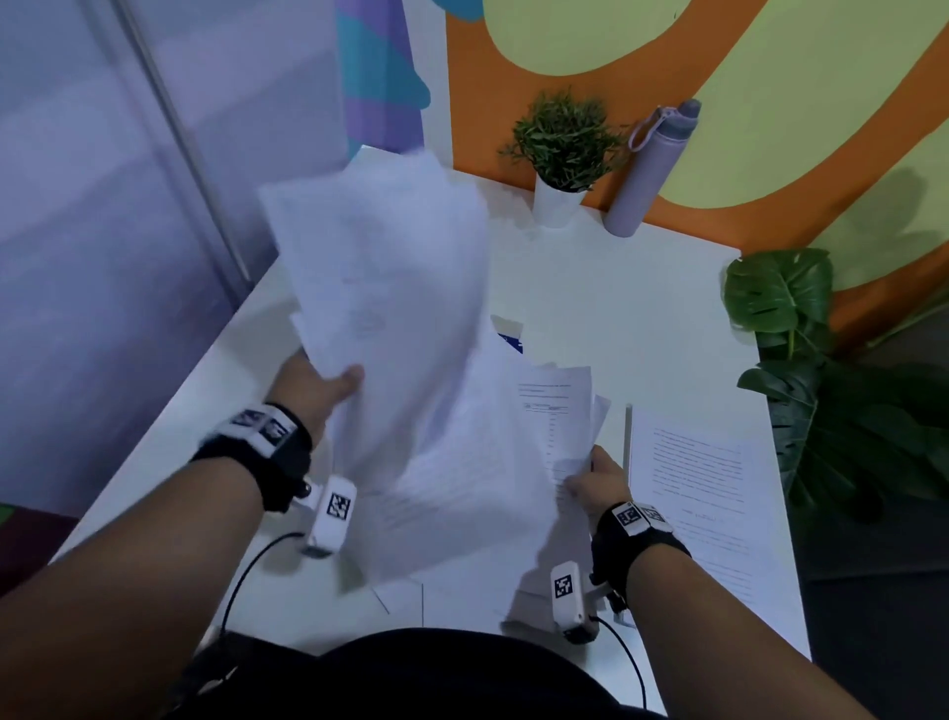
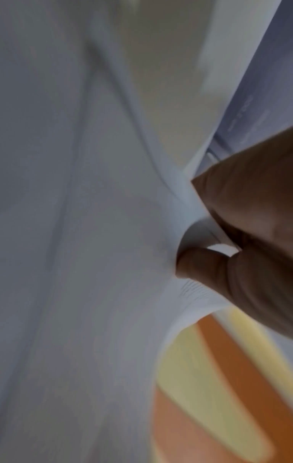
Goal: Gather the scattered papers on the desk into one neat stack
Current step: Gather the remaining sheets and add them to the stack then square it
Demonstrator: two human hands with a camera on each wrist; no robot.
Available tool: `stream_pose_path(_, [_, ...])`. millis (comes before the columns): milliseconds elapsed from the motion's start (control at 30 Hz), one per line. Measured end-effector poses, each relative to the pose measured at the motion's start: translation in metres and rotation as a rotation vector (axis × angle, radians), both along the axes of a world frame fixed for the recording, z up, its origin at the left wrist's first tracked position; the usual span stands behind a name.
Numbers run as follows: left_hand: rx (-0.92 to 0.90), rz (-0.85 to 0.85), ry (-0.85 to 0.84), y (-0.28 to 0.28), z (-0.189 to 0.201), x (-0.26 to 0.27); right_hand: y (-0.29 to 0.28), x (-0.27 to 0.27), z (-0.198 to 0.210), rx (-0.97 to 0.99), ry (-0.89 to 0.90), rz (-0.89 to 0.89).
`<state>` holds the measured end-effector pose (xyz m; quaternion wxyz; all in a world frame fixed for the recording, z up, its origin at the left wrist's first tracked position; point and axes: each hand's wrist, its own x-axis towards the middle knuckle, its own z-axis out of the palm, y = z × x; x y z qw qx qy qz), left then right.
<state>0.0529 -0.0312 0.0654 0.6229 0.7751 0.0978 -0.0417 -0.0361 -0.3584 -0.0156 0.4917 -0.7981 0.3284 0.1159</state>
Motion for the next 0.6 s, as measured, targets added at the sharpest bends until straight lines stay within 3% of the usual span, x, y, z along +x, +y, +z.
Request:
stream_pose_path(133, [0.344,-0.212,0.217,-0.016,-0.034,-0.022,0.003,0.000,-0.012,0.166,0.013,-0.001])
stream_pose_path(400, [0.459,-0.524,0.207,-0.045,-0.062,-0.048,0.028,0.000,0.002,0.236,0.091,0.100])
stream_pose_path(533, [0.381,-0.508,0.202,-0.051,-0.061,-0.041,0.026,-0.006,0.005,0.126,0.048,0.150])
stream_pose_path(600, [0.536,-0.406,0.191,-0.041,-0.068,-0.032,0.019,-0.006,0.006,0.048,0.049,0.126])
